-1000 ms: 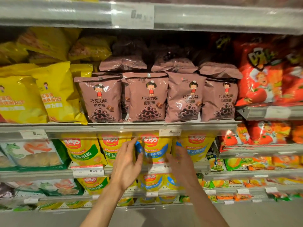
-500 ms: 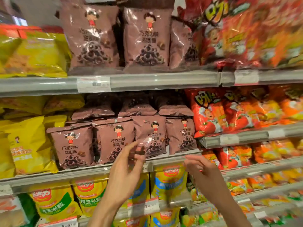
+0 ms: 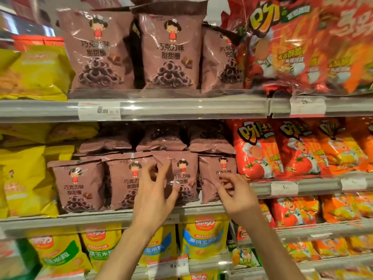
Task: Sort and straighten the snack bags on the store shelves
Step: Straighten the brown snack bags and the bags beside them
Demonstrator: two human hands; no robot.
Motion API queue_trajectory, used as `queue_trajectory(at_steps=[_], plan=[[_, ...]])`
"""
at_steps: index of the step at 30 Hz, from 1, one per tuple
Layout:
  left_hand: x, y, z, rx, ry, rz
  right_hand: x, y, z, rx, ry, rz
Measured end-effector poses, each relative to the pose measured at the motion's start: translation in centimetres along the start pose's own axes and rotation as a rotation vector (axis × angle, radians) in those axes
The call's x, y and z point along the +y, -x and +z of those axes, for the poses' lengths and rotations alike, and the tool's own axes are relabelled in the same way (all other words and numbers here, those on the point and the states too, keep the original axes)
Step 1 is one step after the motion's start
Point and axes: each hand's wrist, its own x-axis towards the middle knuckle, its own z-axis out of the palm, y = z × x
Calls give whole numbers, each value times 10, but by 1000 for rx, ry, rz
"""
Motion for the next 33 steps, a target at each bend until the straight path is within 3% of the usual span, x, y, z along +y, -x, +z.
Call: queue_trajectory(at_steps=[4, 10, 13, 17, 25, 33], plan=[[-4, -3, 6, -52, -148, 17, -4, -7, 18, -27, 285, -216], [-4, -6, 10, -59, -170, 32, 6, -12, 21, -7, 455, -184], [-4, -6, 11, -76, -155, 50, 0, -13, 19, -18, 408, -147], [-13, -6, 5, -94, -140, 119, -25, -14, 23, -40, 123, -150], [-20, -9, 4, -117, -154, 162, -37, -14, 49, -222, -132, -100], [-19, -14, -1, -178, -205, 147, -37, -13, 54, -184, 4, -125]])
